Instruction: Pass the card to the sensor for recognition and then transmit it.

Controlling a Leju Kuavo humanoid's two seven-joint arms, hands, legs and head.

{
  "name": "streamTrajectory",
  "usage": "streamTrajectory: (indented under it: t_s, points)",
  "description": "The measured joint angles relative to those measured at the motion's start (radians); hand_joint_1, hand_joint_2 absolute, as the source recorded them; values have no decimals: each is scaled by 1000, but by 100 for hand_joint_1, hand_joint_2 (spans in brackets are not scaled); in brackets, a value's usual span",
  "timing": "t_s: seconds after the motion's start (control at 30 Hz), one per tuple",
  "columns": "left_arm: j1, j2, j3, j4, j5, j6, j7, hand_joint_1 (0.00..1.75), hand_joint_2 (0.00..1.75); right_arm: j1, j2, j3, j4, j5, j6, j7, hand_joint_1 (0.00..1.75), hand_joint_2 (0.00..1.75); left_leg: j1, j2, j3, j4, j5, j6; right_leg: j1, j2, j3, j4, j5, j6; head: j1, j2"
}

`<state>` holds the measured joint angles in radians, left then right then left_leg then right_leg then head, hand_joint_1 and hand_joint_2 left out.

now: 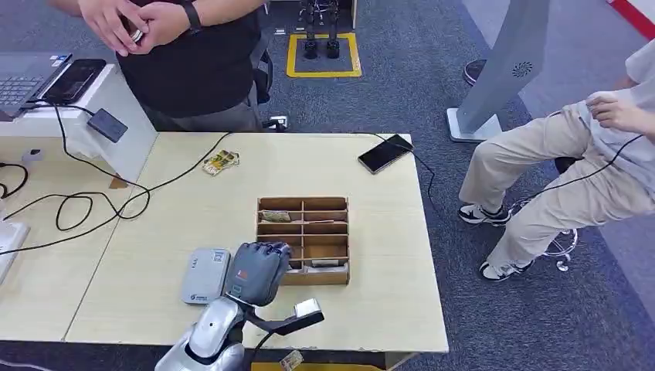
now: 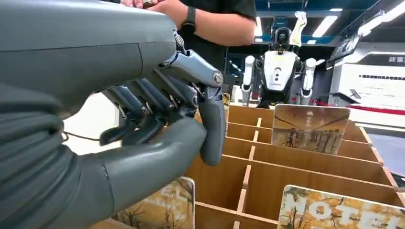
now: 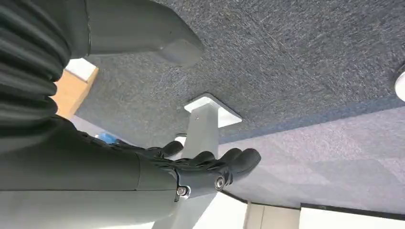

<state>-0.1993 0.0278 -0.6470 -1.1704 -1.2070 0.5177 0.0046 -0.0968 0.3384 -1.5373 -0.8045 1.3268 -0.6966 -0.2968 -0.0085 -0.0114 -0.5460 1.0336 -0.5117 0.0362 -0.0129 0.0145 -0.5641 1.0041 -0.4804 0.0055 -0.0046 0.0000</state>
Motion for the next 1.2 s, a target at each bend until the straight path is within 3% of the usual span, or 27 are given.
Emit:
streamTrajectory:
  t_s: [0.07,0.13,0.23,0.27,0.33,0.37,0.57,0.63,0.77,0.8,0.87,1.03,1.2]
  points:
    - [0,0,0,0,0,0,0,147,175,0,0,0,0,0,0,0,0,175,0,0,0,0,0,0,0,0,0,0,0,0,0,0]
    - [0,0,0,0,-2,2,2,129,175,0,0,0,0,0,0,1,0,175,0,0,0,0,0,0,0,0,0,0,0,0,0,0]
    - [0,0,0,0,-3,2,2,129,175,0,0,0,0,0,0,2,0,175,0,0,0,0,0,0,0,0,0,0,0,0,0,0]
    - [0,0,0,0,-3,2,2,106,175,0,0,0,0,0,0,2,0,175,0,0,0,0,0,0,0,0,0,0,0,0,0,0]
    - [0,0,0,1,-5,0,2,115,175,0,0,0,0,-2,0,1,0,175,0,0,0,0,0,0,0,0,0,0,0,0,0,0]
    - [0,0,0,1,-6,-5,0,145,175,0,0,0,0,-3,0,1,0,175,0,0,0,0,0,0,0,0,0,0,0,0,0,0]
    - [-15,0,-10,5,5,-59,-35,147,175,0,0,0,0,-3,0,-5,0,175,0,0,0,0,0,0,0,0,0,0,0,0,0,0]
    - [-17,1,-14,6,6,-61,-39,166,175,0,0,0,0,-3,0,-7,0,175,0,0,0,0,0,0,0,0,1,0,0,0,0,0]
    - [-17,1,-15,8,13,-44,-47,175,175,0,0,0,0,-3,0,-8,0,175,0,0,1,0,0,0,0,0,1,0,0,0,0,0]
    - [-17,1,-15,8,15,-37,-47,169,175,0,0,0,0,-3,0,-8,0,175,0,0,1,0,0,0,0,0,1,0,0,0,0,0]
    - [-15,1,-15,9,16,-21,-53,0,175,0,0,0,0,-3,0,-8,0,175,0,0,0,0,0,0,0,0,1,0,0,0,0,0]
    - [-5,1,-15,9,-4,69,-43,0,175,0,0,0,1,0,0,-4,0,175,0,0,0,0,0,0,0,0,0,0,0,0,0,0]
    - [2,-1,-15,9,-13,104,-35,0,175,-1,0,0,2,0,0,-2,0,175,0,0,0,0,0,0,0,0,0,0,0,0,0,0]
